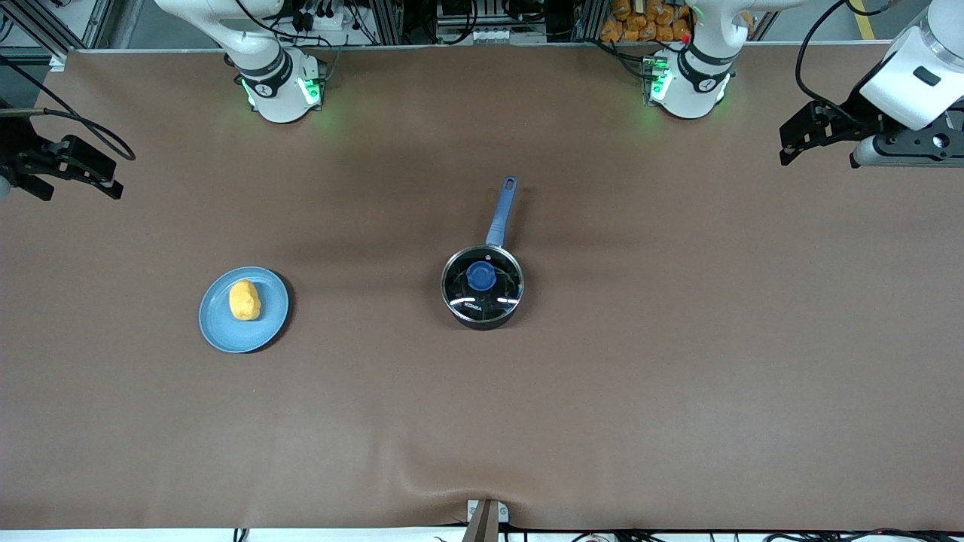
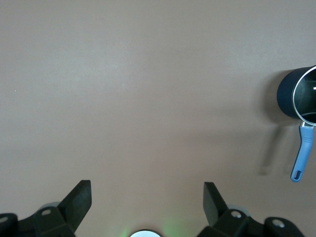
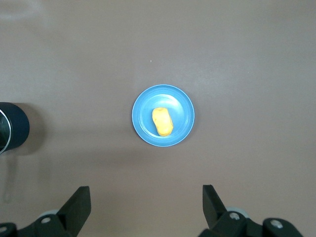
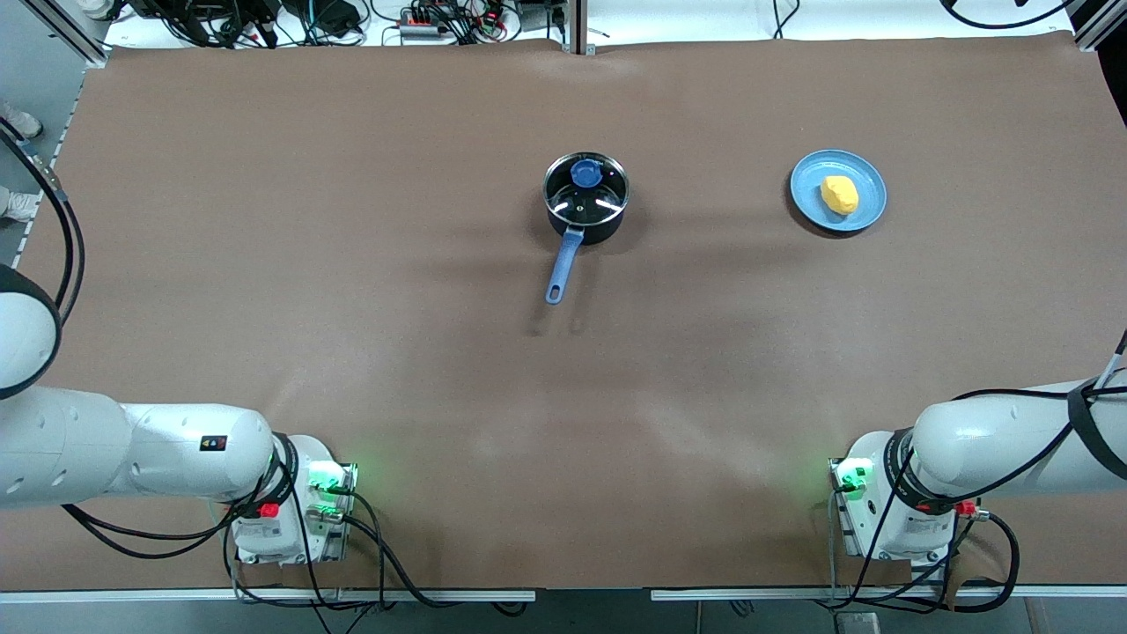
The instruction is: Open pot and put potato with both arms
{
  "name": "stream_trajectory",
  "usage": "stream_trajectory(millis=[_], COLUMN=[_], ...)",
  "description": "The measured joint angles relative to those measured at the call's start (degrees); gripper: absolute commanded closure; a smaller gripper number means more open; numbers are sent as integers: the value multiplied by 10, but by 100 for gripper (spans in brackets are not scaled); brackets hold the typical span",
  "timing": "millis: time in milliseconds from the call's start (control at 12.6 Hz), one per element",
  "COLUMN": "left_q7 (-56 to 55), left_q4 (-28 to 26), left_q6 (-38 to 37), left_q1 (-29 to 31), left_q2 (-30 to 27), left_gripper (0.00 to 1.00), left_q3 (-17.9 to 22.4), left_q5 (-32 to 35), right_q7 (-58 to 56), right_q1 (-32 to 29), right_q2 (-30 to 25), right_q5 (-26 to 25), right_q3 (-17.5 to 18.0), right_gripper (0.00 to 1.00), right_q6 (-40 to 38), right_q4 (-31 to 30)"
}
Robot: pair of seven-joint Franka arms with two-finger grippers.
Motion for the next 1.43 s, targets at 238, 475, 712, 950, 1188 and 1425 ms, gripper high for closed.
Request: stream_trajectory(millis=[238, 475, 712, 950, 1188, 1425], left_q7=[-11, -12, -13, -25, -39, -56], left_q4=[1, 2, 2, 2, 4, 15], left_q6=[-1, -4, -5, -5, -5, -5], left_q1=[0, 1, 1, 1, 0, -7], left_q2=[0, 0, 0, 0, 0, 8], left_gripper=[0, 0, 0, 0, 0, 0], left_q3=[0, 1, 2, 1, -1, -4], left_q5=[0, 0, 0, 0, 0, 0], right_q7=[0, 0, 0, 0, 0, 0], right_q1=[0, 0, 0, 0, 0, 0], right_q2=[0, 0, 0, 0, 0, 0], right_q5=[0, 0, 0, 0, 0, 0], right_q3=[0, 0, 0, 0, 0, 0], right_gripper=[0, 0, 0, 0, 0, 0], right_q6=[0, 0, 0, 0, 0, 0], right_q4=[0, 0, 0, 0, 0, 0])
